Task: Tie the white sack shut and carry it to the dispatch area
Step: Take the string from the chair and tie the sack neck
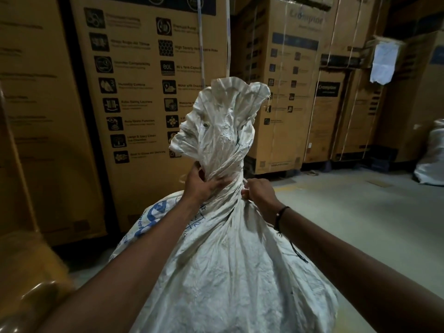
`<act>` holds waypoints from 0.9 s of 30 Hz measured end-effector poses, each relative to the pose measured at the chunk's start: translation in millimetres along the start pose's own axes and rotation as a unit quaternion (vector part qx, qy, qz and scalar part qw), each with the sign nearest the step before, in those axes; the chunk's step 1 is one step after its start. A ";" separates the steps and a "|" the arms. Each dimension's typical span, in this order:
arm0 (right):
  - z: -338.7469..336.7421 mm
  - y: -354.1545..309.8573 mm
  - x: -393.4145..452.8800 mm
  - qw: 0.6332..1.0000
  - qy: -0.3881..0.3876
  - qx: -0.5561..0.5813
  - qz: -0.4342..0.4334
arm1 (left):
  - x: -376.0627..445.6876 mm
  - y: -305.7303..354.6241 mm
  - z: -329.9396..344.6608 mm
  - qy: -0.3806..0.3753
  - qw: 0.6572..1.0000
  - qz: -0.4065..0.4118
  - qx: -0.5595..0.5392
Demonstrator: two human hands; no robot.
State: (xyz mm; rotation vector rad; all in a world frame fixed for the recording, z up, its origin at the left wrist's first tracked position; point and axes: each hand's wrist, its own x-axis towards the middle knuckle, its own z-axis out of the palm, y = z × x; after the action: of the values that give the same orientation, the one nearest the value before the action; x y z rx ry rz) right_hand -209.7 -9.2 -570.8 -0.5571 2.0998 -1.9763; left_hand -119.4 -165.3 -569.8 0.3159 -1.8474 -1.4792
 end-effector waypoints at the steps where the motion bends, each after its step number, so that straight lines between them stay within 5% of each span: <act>1: 1.7 -2.0 3.1 1.000 -0.005 0.009 0.023 | 1.5 -3.4 -0.2 -0.002 1.000 0.009 0.006; 12: -8.5 -12.2 3.2 0.972 -0.206 0.093 0.069 | 7.8 -6.7 -25.6 -0.117 0.991 -0.011 0.059; 17: 3.6 2.1 15.5 0.986 -0.156 -0.050 0.020 | 5.7 2.8 -40.8 -0.184 0.963 -0.034 0.195; 24: 2.8 7.2 16.3 0.983 -0.163 -0.088 -0.009 | 1.9 23.0 -74.2 -0.268 0.876 -0.026 0.400; 27: 1.0 8.2 15.8 0.982 -0.169 -0.085 -0.025 | 2.0 37.3 -88.7 -0.269 0.869 -0.031 0.415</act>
State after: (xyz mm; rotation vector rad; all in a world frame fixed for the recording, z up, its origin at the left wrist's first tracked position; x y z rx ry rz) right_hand -224.7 -16.2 -577.3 -0.9150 2.0625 -1.5974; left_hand -52.0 -220.5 -528.9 0.3849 -2.9070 -0.7468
